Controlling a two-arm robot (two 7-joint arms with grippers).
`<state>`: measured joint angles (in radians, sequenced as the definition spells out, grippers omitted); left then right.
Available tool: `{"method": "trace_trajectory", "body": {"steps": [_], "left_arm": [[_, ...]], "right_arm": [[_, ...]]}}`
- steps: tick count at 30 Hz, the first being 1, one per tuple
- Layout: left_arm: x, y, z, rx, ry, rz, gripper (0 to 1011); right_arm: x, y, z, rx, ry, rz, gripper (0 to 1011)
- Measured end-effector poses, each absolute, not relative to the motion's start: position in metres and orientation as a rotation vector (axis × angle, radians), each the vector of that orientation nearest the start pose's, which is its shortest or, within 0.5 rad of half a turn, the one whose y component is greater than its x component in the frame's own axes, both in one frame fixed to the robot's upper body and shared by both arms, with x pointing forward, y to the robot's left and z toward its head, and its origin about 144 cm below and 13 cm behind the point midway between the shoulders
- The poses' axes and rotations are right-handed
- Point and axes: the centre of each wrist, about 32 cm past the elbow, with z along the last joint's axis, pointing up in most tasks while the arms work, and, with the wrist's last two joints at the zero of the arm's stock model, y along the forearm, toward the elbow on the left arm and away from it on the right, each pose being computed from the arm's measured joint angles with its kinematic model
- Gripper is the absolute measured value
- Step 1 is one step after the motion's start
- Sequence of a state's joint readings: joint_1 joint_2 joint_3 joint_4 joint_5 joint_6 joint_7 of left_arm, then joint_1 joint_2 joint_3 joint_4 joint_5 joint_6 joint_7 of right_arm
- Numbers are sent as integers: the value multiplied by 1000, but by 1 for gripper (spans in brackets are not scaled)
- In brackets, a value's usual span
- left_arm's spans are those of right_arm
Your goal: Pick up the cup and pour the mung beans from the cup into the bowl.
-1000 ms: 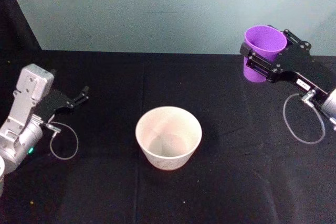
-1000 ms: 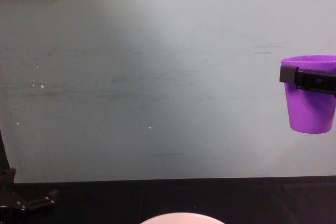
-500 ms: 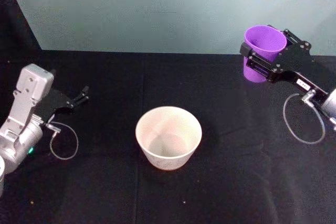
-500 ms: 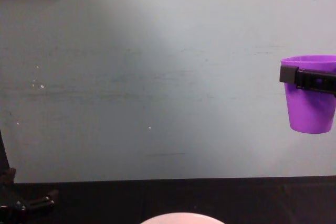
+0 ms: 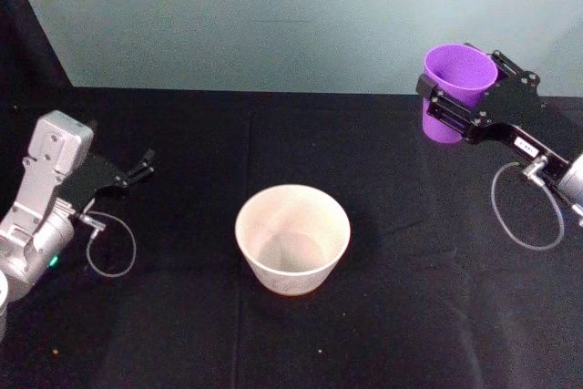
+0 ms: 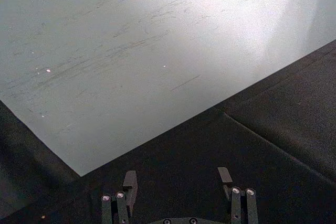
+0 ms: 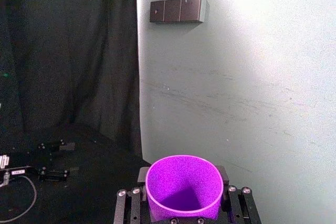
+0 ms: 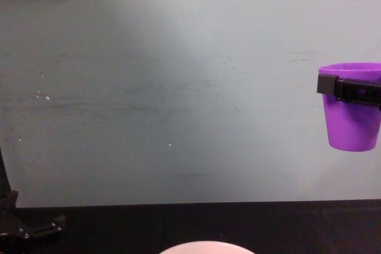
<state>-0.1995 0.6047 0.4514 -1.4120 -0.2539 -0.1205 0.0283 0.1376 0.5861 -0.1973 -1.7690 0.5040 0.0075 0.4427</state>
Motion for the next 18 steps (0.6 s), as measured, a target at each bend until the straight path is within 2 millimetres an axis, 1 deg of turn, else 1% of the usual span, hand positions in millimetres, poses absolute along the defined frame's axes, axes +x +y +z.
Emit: {"method": "trace_trajectory", "body": {"steps": [18], "left_arm": [[489,310,1140,304,-285,1248,1000]], "right_arm": [[478,-305,1255,37,-215,-858,755]]}}
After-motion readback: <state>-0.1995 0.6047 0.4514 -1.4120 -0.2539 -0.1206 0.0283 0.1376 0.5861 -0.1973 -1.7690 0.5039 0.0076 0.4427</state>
